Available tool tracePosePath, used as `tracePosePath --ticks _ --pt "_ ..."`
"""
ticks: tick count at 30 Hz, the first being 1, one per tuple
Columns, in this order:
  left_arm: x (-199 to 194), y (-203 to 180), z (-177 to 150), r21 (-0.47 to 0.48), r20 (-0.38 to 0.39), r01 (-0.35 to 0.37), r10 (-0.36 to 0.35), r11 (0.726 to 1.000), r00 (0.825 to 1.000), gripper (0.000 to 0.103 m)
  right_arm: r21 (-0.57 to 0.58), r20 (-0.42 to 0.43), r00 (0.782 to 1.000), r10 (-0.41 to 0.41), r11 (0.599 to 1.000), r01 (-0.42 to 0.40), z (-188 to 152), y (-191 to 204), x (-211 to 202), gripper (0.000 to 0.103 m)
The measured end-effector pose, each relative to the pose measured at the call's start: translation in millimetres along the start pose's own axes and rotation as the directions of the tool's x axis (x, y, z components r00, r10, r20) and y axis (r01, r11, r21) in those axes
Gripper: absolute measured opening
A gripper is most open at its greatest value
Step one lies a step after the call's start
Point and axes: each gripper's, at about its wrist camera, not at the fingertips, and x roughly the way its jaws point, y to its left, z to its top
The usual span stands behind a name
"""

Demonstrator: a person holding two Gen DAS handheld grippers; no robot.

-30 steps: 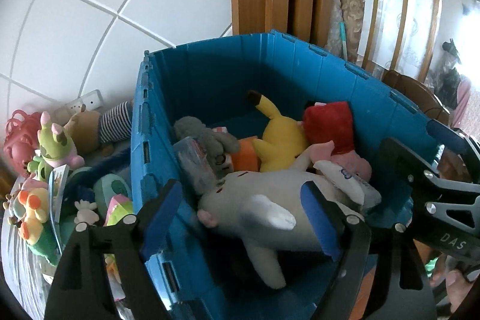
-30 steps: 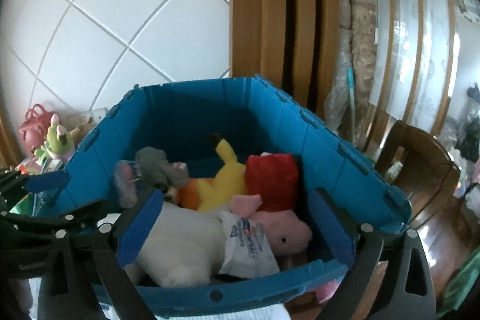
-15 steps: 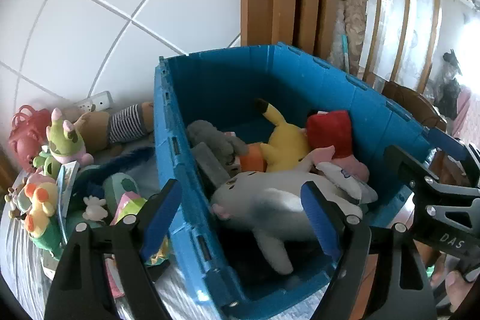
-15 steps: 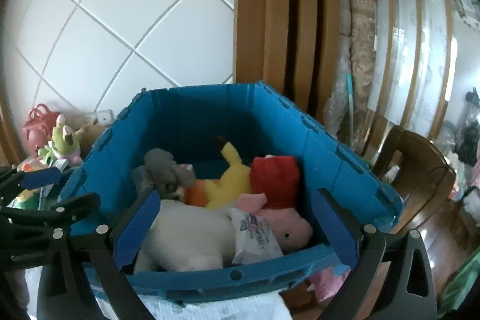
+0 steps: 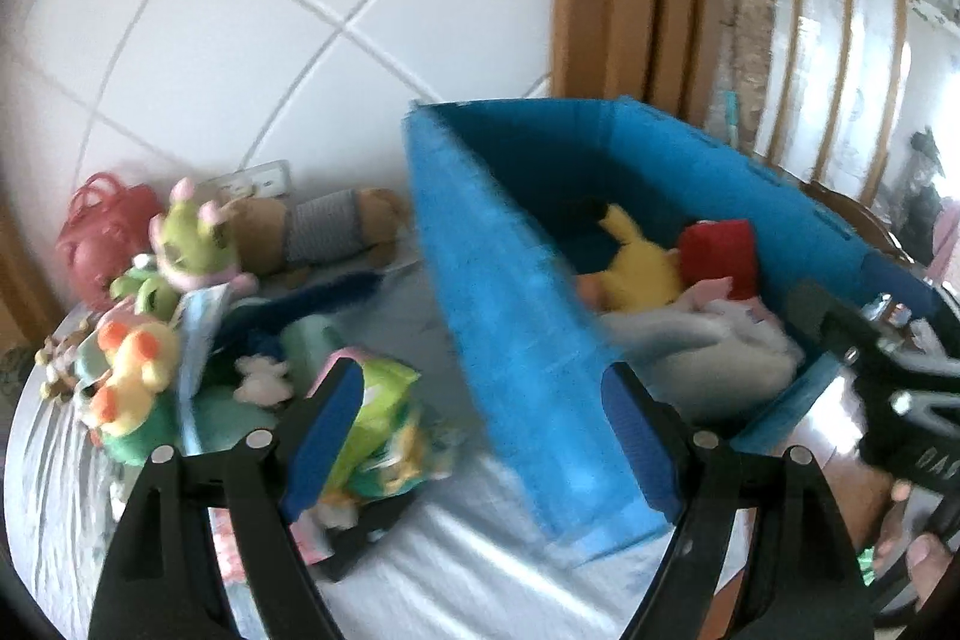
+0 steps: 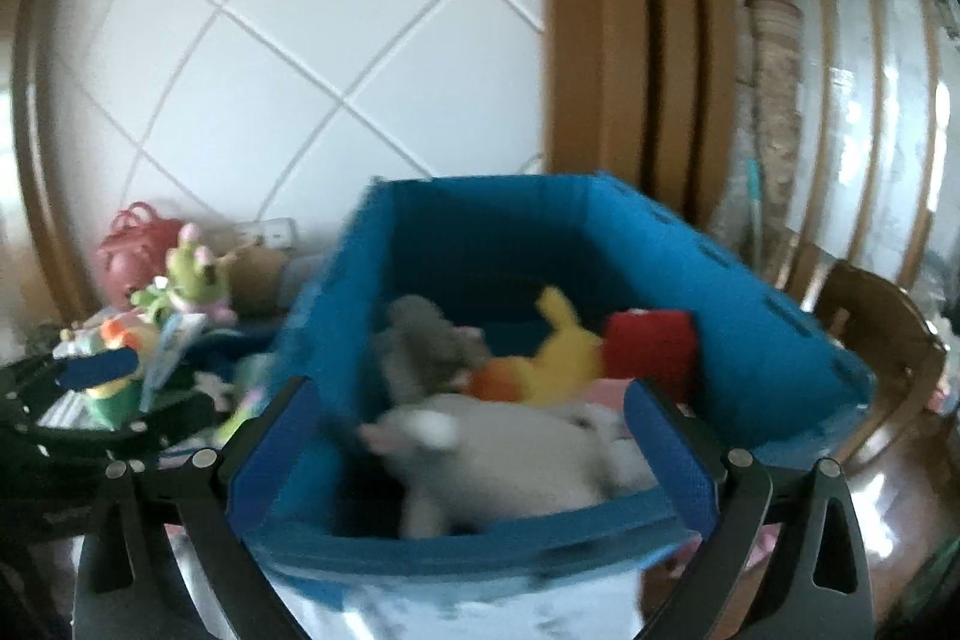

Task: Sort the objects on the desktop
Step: 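Withdraw both tools from the crate back toward the pile, then lower left tool onto the yellow duck plush while right tool reaches the blue toy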

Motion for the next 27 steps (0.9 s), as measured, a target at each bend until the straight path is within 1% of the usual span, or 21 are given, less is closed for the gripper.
tracePosePath --ticks 2,4,6,9,11,13,14,17,18,20,22,27 --pt "-6 32 -13 -0.020 -0.004 -0.036 0.036 0.999 0.999 0.082 -0.014 0.010 0.999 0.038 0.999 -0.038 0 28 -1 0.103" --pt "-10 74 -28 -0.054 -0.022 -0.067 0.065 0.996 0.998 0.082 -0.030 0.015 0.997 0.071 0.997 -0.071 0 60 1 0.103" --pt "-11 107 -42 -0.077 -0.044 -0.098 0.094 0.992 0.995 0.082 -0.052 -0.002 0.994 0.112 0.992 -0.112 -3 99 8 0.103" --pt "-13 166 -70 -0.111 -0.089 -0.147 0.138 0.983 0.986 0.082 -0.070 -0.034 0.985 0.171 0.982 -0.173 -15 157 20 0.103" --pt "-14 207 -90 -0.125 -0.125 -0.183 0.168 0.975 0.978 0.082 -0.072 -0.059 0.977 0.207 0.975 -0.211 -25 193 28 0.103" --pt "-14 248 -110 -0.135 -0.161 -0.219 0.196 0.966 0.967 0.082 -0.072 -0.092 0.970 0.226 0.970 -0.232 -39 228 39 0.103" --pt "-13 260 -117 -0.136 -0.175 -0.232 0.207 0.963 0.963 0.082 -0.063 -0.113 0.965 0.237 0.967 -0.245 -47 246 46 0.103" --pt "-14 306 -140 -0.162 -0.223 -0.268 0.229 0.950 0.948 0.082 -0.044 -0.187 0.946 0.263 0.960 -0.276 -67 285 67 0.103" --pt "-13 321 -146 -0.173 -0.240 -0.276 0.231 0.945 0.943 0.082 -0.040 -0.204 0.941 0.269 0.958 -0.282 -71 292 71 0.103" --pt "-12 339 -151 -0.187 -0.252 -0.285 0.234 0.940 0.939 0.082 -0.041 -0.241 0.930 0.279 0.954 -0.297 -77 311 81 0.103" --pt "-9 353 -152 -0.207 -0.257 -0.286 0.230 0.935 0.939 0.082 -0.060 -0.268 0.923 0.274 0.952 -0.300 -78 329 92 0.103" --pt "8 375 -147 -0.242 -0.267 -0.285 0.219 0.928 0.939 0.082 -0.077 -0.287 0.914 0.287 0.944 -0.321 -68 352 116 0.103"
